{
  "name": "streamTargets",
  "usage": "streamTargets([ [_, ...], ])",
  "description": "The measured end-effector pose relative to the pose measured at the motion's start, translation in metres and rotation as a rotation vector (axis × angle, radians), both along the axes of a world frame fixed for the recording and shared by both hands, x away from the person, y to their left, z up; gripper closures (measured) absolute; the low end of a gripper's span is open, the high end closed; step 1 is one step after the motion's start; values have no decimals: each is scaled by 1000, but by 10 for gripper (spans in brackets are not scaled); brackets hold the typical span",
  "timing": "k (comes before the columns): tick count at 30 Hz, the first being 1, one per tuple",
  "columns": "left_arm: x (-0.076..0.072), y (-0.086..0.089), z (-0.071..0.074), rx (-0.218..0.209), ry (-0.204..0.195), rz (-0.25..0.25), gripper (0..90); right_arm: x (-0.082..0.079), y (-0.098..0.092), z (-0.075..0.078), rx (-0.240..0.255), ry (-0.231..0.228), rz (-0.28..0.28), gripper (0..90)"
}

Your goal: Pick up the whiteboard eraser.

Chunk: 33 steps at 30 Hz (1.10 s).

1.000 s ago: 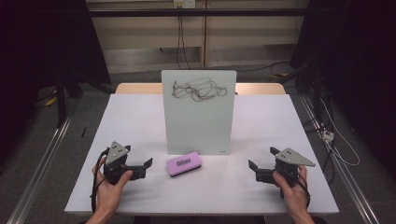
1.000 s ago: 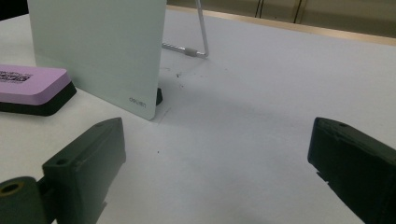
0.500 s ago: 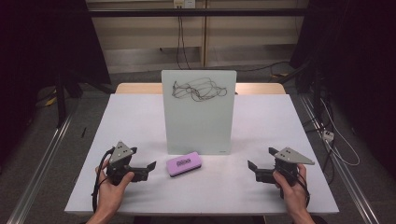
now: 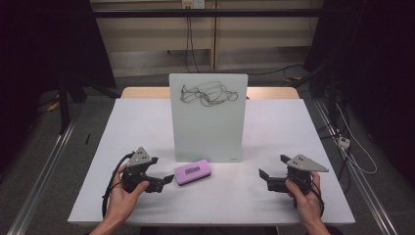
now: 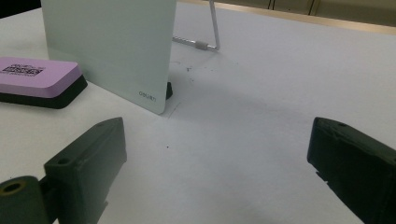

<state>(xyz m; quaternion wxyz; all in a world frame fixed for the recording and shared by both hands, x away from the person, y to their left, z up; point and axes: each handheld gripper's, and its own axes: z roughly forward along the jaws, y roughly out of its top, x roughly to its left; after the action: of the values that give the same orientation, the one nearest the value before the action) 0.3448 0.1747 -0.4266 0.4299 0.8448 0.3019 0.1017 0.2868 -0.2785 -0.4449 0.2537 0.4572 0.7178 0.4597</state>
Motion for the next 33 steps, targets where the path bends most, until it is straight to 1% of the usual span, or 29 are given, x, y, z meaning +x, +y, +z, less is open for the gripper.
streamTargets([
  [3,1,-5,0,17,1,-34,119,0,0,0,0,0,1,49],
  [5,1,-8,1,19,2,-67,108,0,0,0,-1,-1,1,49],
  [7,2,-12,3,35,-22,-91,95,0,0,0,-3,-2,3,49],
  [9,2,-16,3,38,-21,-90,93,0,1,0,-7,-4,8,49],
  [11,4,-20,4,37,3,-94,93,0,1,0,-9,-2,7,49],
  [12,4,-22,4,46,5,-99,92,0,1,0,-9,-3,7,50],
  [13,5,-23,6,64,4,-110,90,0,1,0,-9,-4,7,50],
  [15,6,-27,7,69,1,-92,90,0,1,0,-9,-3,9,50],
  [17,7,-29,9,72,4,-91,90,0,2,1,-10,-2,9,50],
  [18,8,-31,9,79,7,-96,90,0,2,1,-10,-2,11,49],
  [19,10,-36,12,107,8,-95,90,0,2,1,-10,-2,14,50],
  [20,10,-36,12,107,8,-95,90,0,3,1,-11,-1,16,49],
  [21,12,-41,13,89,21,-104,90,0,3,1,-11,-2,18,49],
  [22,12,-41,13,89,21,-104,90,0,3,1,-11,-1,18,49],
  [23,13,-43,14,95,11,-95,88,0,3,1,-11,-2,19,49],
  [24,14,-45,15,90,2,-99,83,0,3,1,-10,-2,19,49],
  [26,17,-52,18,106,-9,-111,76,0,2,1,-9,-1,18,49],
  [27,18,-54,18,107,-2,-123,76,0,2,1,-10,0,20,49],
  [28,19,-55,19,130,-3,-131,77,0,2,1,-10,0,18,49],
  [31,21,-58,20,141,-3,-126,71,1,3,1,-9,0,19,48],
  [32,23,-59,20,114,8,-145,71,1,3,1,-9,0,19,48],
  [33,23,-61,21,138,-1,-129,72,1,3,1,-11,-1,19,49],
])
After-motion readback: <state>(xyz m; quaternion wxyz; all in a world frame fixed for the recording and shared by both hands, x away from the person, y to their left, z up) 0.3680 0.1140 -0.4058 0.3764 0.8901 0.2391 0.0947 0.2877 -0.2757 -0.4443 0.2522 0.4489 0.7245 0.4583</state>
